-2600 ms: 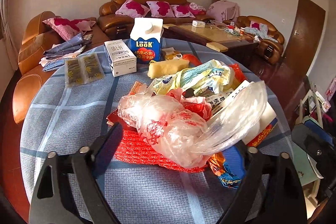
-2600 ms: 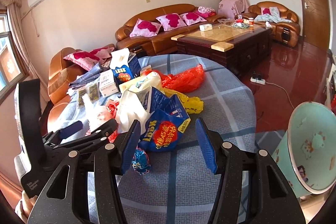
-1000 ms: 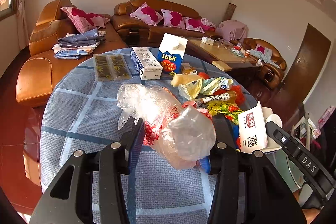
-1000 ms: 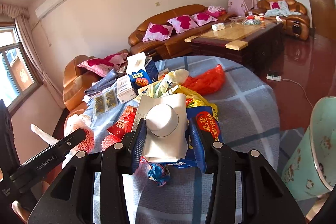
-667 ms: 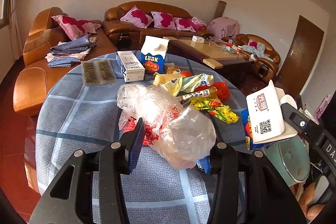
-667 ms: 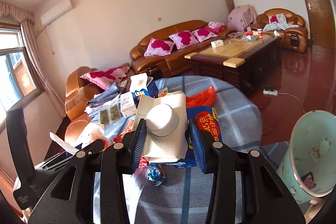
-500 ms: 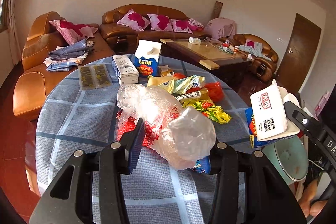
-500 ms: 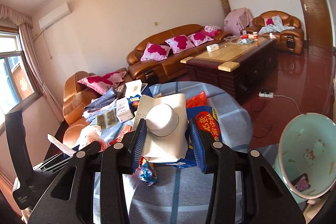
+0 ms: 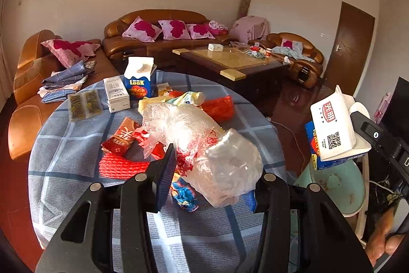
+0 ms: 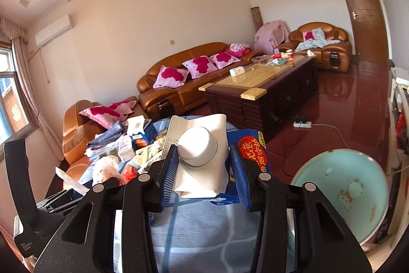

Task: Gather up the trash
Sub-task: 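Carry both items over the teal bin and open both grippers to drop them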

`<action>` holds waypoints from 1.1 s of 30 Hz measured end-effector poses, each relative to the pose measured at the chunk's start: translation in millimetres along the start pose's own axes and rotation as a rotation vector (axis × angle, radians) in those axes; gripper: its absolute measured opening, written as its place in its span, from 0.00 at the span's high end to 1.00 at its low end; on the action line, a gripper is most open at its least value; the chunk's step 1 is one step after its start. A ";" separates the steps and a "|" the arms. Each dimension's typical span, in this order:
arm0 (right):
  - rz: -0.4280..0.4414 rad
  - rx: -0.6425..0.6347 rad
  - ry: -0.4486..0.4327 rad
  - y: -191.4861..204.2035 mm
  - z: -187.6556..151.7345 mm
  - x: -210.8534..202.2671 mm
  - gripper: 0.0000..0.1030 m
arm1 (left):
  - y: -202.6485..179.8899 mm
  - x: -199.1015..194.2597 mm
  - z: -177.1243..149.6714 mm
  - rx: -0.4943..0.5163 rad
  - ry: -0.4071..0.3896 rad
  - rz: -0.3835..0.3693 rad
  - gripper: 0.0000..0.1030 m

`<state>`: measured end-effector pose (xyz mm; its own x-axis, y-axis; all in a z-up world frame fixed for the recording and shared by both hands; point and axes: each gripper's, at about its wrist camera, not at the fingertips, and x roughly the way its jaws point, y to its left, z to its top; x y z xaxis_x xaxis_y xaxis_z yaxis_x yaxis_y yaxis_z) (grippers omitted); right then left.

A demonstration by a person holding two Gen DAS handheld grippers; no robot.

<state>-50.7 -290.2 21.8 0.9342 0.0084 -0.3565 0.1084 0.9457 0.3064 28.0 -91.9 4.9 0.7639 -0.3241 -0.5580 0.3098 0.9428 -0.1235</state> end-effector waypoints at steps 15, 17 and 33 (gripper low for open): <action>-0.214 0.033 -0.060 -92.6 8.8 -52.1 0.60 | -113.5 8.9 9.3 0.144 -0.005 -0.152 0.56; -0.240 0.049 -0.063 -107.2 6.3 -56.4 0.60 | -128.0 12.0 8.3 0.161 -0.001 -0.169 0.56; -0.343 0.145 -0.002 -178.6 -19.7 -51.7 0.60 | -214.6 56.3 -20.2 0.285 0.090 -0.245 0.56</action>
<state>-125.0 -453.1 -31.9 0.8357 -0.3021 -0.4586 0.4625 0.8375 0.2912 -7.0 -310.9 -16.6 0.5991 -0.5167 -0.6116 0.6313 0.7747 -0.0361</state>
